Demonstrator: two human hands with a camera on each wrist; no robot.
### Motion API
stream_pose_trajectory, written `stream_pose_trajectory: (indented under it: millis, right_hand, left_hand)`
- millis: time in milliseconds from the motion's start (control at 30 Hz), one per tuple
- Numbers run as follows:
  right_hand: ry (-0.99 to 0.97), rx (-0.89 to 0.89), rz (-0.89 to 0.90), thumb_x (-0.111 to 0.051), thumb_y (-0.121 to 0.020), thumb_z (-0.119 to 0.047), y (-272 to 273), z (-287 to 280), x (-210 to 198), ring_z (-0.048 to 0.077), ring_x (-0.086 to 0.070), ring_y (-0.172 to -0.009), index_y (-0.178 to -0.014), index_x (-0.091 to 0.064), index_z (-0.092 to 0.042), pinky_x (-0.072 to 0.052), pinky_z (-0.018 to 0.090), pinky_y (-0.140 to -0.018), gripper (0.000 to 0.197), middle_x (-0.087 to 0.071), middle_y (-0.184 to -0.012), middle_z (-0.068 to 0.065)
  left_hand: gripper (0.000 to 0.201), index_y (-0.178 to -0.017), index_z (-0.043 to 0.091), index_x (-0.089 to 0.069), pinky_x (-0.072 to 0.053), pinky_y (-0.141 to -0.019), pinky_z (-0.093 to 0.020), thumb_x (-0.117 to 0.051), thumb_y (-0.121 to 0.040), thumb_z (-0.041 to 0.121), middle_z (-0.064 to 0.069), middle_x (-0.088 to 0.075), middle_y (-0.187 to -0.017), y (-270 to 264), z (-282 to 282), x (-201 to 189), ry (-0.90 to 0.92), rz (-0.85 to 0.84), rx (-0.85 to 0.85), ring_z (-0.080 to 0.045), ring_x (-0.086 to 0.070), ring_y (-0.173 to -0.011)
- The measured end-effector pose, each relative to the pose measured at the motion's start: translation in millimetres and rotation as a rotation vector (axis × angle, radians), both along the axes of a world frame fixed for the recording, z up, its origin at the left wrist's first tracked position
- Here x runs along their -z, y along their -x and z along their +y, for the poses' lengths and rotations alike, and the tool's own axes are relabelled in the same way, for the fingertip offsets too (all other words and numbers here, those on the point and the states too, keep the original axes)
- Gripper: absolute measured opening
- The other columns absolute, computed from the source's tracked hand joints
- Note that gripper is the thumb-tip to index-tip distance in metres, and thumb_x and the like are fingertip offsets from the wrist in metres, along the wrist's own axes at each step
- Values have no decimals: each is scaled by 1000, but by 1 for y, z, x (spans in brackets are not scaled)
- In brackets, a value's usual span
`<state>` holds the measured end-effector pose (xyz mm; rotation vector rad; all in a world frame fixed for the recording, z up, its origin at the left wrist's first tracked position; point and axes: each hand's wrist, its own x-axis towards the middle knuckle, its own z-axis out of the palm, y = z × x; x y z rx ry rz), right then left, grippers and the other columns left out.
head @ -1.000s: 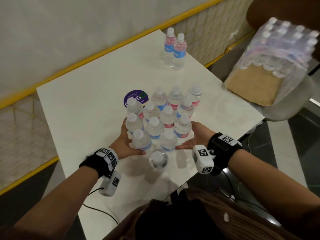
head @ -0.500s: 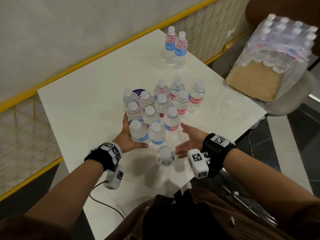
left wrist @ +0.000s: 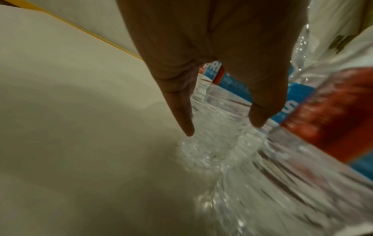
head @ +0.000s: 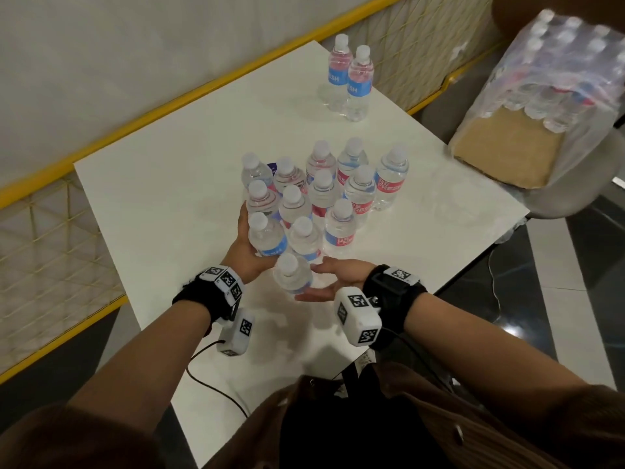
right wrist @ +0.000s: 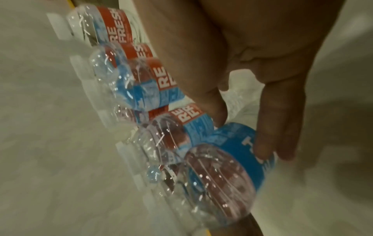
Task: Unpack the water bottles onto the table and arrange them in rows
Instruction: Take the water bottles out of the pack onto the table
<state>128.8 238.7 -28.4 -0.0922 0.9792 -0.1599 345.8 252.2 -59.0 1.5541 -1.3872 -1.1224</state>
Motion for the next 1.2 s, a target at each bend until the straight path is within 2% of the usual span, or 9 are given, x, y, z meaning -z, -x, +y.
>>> stream_pose_trajectory:
  millis: [167,333,467,567,733,867,967,1067,1200]
  right_hand:
    - [40,68,19,-58,-90,-4,-22,-2,7,53,-51,-116,-149,-2,-39,-56,52,-69,89,-10,-156,21]
    - [167,-69,118,-60,-89,-5,3,-5,14,46,-58,-106,-145,-21,-24,-49,52,-90,72,-37,-133,29]
    - [393,-93,427,-68,-83,-5,33,-20,22,26,-54,-77,-130,-32,-20,-51,48,-88,61,-44,-111,16]
    - [541,-22,425,-66,-84,-4,34,-28,23,25,-53,-85,-135,-29,-31,-54,41,-83,69,-50,-112,15]
    - [637,33,368,-65,-84,-3,6,-26,35,26,-54,-93,-136,-35,-28,-50,41,-91,64,-57,-115,16]
    - [658,97,394,-66,-83,0,-8,-25,39,24,-53,-88,-136,-35,-23,-49,35,-81,66,-56,-97,10]
    - [729,51,454,-67,-83,-1,-13,-24,39,18,-53,-81,-138,-34,-21,-50,23,-61,67,-56,-101,10]
    - [677,45,405,-66,-82,1,-10,-27,41,22,-52,-81,-141,-33,-22,-50,30,-69,71,-56,-100,14]
    - [624,-10,363,-57,-87,6,16,-36,35,21,-50,-78,-136,-36,-24,-46,34,-74,61,-60,-90,11]
  left_hand:
    - [94,-142,28,-17,-34,-106,-15,-76,-69,27,-3,-39,-141,-5,10,-4,22,-11,-85,-4,-44,-122]
    - [115,-148,28,5,-41,-102,-35,-76,-72,-4,2,-29,-150,-11,44,20,-99,24,-229,-20,-43,-131]
    - [134,-142,38,6,-45,-101,-33,-86,-47,25,18,-33,-140,-3,62,29,-163,34,-105,5,-43,-125]
    - [146,-143,32,9,-37,-111,-44,-94,-40,43,4,-30,-149,8,60,38,-144,17,-160,-8,-40,-134]
    - [131,-134,53,3,-40,-107,-35,-92,-50,22,8,-29,-148,17,54,34,-70,51,-263,-5,-42,-131]
    - [121,-143,31,3,-38,-102,-22,-84,-64,2,6,-31,-146,10,51,38,-72,102,-340,-7,-41,-129]
    - [120,-145,27,6,-36,-108,-34,-83,-67,8,8,-26,-149,3,51,40,-117,63,-414,-9,-37,-131]
    - [127,-144,35,7,-32,-114,-46,-87,-60,25,7,-21,-152,-4,50,40,-143,-13,-452,-13,-32,-138]
    - [129,-148,16,0,-26,-116,-39,-90,-56,24,-10,-16,-149,12,43,30,-237,-152,-613,-24,-27,-139]
